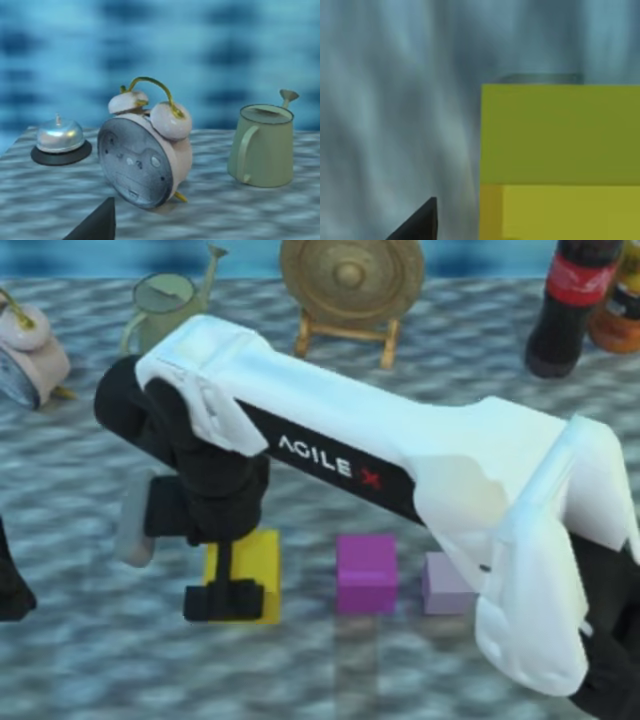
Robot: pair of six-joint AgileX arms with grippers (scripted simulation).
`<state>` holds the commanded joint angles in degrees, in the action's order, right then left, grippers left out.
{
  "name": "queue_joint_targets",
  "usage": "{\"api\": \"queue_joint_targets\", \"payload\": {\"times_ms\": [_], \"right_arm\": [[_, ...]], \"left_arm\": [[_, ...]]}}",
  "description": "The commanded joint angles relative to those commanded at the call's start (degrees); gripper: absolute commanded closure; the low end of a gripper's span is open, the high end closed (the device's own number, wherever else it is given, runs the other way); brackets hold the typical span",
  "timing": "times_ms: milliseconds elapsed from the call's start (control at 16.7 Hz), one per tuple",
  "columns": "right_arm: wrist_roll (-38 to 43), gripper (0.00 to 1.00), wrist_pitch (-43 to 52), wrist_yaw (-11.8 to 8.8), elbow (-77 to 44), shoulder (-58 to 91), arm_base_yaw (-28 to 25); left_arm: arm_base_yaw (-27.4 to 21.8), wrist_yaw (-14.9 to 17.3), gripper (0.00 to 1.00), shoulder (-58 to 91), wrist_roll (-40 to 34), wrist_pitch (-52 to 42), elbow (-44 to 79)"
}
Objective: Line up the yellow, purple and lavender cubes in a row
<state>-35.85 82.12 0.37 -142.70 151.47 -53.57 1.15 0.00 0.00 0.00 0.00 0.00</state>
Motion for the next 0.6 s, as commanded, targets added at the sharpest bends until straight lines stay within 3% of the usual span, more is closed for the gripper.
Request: {"api": "queue_joint_targets", "payload": {"times_ms": [300,600], "right_arm": [[0.0,0.0,12.0,0.0,-18.0,4.3,-0.2],[0.1,0.0,16.9,0.1,-23.6,5.7,-0.1]], "left_arm": [[0.0,0.0,0.0,0.0,0.0,0.0,0.0],[0.0,0.0,0.0,0.0,0.0,0.0,0.0]]}}
